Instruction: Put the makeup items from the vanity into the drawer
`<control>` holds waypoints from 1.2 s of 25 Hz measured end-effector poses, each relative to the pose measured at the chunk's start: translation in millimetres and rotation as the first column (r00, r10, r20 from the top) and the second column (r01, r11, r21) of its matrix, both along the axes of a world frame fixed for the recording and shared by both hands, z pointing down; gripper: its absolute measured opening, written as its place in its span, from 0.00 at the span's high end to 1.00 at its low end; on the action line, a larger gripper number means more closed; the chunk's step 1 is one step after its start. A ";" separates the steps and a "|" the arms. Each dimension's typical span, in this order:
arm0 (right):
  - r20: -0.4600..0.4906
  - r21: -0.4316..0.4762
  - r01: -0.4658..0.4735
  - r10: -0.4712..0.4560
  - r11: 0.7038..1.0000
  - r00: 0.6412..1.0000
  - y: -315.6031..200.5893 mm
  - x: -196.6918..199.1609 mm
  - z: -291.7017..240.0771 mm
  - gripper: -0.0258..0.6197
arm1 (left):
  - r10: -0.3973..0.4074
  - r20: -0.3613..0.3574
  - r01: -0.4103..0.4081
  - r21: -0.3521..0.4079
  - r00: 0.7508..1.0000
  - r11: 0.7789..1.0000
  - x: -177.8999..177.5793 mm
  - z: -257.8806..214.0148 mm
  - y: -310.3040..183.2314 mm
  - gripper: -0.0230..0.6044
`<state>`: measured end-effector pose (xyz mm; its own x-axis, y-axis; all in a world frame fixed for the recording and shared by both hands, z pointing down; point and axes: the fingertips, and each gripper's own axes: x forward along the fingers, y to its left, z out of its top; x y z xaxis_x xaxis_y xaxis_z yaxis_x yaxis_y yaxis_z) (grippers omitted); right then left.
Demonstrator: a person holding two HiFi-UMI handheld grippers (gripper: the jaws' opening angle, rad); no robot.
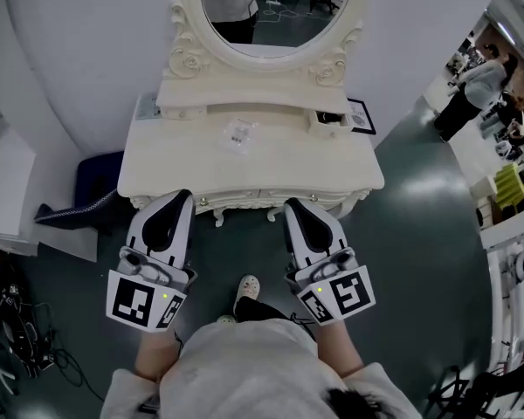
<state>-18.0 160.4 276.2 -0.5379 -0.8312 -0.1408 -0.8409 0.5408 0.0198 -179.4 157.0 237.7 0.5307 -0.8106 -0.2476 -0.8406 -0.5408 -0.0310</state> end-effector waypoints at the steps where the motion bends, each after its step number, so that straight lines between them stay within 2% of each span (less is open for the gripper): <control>1: 0.001 0.001 0.004 -0.004 1.000 1.000 -8.4 1.8 -1.1 0.92 | -0.004 0.002 0.004 0.001 1.000 1.000 2.0 -0.8 -7.3 0.94; 13: 0.031 0.009 0.059 -0.060 0.998 0.998 -85.9 34.4 -1.6 0.92 | -0.040 0.009 0.039 0.019 0.999 0.999 39.0 -8.3 -76.1 0.94; 20: 0.062 0.005 0.074 -0.074 0.997 0.995 -107.8 61.1 5.1 0.92 | -0.043 0.015 0.042 0.027 0.999 0.999 69.1 -9.5 -94.6 0.94; 30: 0.075 -0.024 0.059 -0.057 0.998 0.996 -130.0 74.4 15.8 0.92 | -0.015 0.047 0.015 0.002 0.999 1.000 88.2 -1.6 -120.4 0.94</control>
